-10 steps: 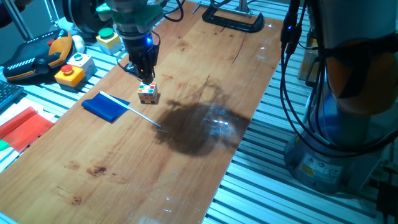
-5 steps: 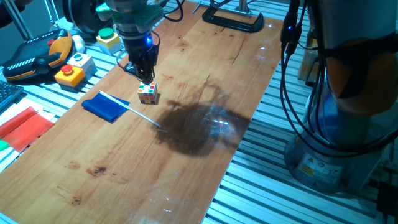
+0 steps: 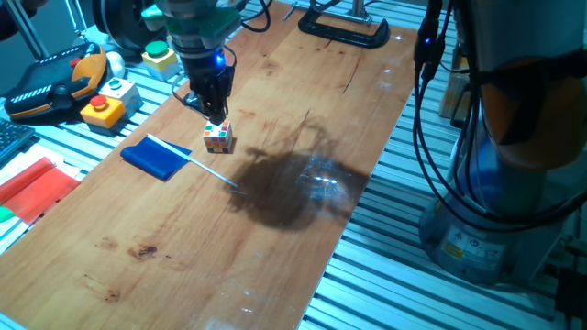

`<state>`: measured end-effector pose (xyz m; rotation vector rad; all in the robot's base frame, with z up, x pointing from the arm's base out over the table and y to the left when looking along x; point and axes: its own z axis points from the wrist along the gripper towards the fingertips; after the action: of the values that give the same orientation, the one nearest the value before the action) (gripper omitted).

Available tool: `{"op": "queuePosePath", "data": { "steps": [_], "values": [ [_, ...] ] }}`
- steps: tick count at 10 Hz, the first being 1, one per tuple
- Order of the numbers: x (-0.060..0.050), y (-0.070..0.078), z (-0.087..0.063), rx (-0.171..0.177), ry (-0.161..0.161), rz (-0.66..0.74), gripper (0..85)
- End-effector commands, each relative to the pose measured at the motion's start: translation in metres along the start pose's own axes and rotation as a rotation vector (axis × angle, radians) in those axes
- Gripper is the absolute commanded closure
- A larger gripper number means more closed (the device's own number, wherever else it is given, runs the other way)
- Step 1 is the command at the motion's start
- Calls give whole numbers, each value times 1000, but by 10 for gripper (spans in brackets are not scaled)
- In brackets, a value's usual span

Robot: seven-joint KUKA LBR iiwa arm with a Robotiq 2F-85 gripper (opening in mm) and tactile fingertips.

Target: Wave the flag

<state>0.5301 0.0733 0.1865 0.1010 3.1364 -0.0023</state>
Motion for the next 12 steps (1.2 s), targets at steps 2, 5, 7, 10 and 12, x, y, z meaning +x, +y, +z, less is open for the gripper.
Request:
{"op": "queuePosePath", "data": {
  "steps": [2, 5, 7, 10, 12],
  "values": [
    [0, 0, 0, 0, 0, -1, 843],
    [0, 0, 0, 3, 0, -1, 843],
    [0, 1, 0, 4, -2, 1, 843],
    [-1, 5, -2, 18, -6, 6, 843],
    [0, 8, -5, 29, -5, 10, 843]
  ]
}}
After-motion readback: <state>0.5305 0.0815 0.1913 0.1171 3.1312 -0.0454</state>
